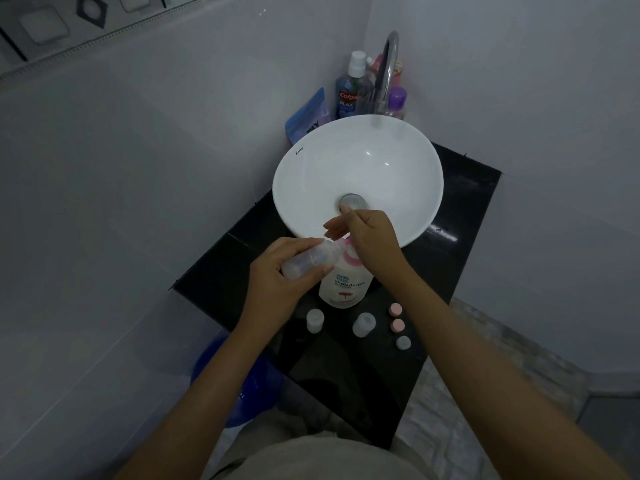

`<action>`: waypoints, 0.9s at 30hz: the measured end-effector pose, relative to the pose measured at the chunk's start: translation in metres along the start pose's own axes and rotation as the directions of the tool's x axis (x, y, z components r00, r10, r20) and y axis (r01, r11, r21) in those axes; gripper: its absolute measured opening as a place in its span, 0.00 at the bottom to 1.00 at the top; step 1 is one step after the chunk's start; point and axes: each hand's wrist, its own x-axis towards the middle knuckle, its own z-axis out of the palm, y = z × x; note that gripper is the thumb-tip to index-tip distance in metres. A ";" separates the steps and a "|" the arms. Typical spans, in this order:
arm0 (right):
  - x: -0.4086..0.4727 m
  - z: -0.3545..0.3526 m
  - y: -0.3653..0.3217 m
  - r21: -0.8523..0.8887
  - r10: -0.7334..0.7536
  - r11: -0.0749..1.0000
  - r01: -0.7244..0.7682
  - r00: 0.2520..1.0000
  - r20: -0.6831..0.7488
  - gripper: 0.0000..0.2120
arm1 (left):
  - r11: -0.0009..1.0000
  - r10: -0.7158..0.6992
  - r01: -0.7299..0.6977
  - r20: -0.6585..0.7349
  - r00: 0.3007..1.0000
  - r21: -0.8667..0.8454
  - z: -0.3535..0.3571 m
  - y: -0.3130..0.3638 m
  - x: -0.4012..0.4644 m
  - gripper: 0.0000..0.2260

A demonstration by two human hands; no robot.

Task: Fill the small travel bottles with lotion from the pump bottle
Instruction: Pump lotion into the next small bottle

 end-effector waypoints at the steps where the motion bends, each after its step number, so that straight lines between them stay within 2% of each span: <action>1: 0.000 0.000 0.001 -0.002 0.004 1.000 -0.004 1.000 0.002 0.20 | 1.000 -0.005 0.005 0.005 1.000 -0.008 0.001 -0.001 0.000 0.16; 7: -0.001 0.004 0.015 -0.034 0.048 0.998 -0.047 0.998 0.040 0.20 | 0.997 -0.068 0.070 0.040 0.997 -0.026 0.005 -0.009 0.001 0.17; 9: -0.001 0.001 0.009 0.008 0.059 0.998 -0.060 0.995 0.080 0.19 | 0.997 -0.066 0.067 0.039 0.997 -0.035 0.004 -0.008 0.001 0.17; 12: -0.003 -0.006 -0.004 0.040 0.000 0.999 -0.005 0.992 0.123 0.20 | 0.997 -0.048 0.051 0.046 0.998 -0.065 0.001 -0.003 0.002 0.17; 16: -0.003 -0.005 -0.004 0.017 -0.038 0.999 0.036 0.996 0.086 0.21 | 0.993 -0.061 0.067 0.061 0.996 -0.098 0.000 0.000 0.003 0.18; 21: -0.004 0.001 0.010 -0.029 -0.004 1.000 0.005 0.998 0.067 0.20 | 0.986 -0.122 0.129 0.071 0.990 -0.107 0.005 -0.005 0.004 0.16; 27: -0.002 -0.007 -0.003 -0.023 -0.024 0.999 0.027 0.992 0.123 0.20 | 0.987 -0.095 0.104 0.079 0.992 -0.119 0.001 -0.001 0.009 0.15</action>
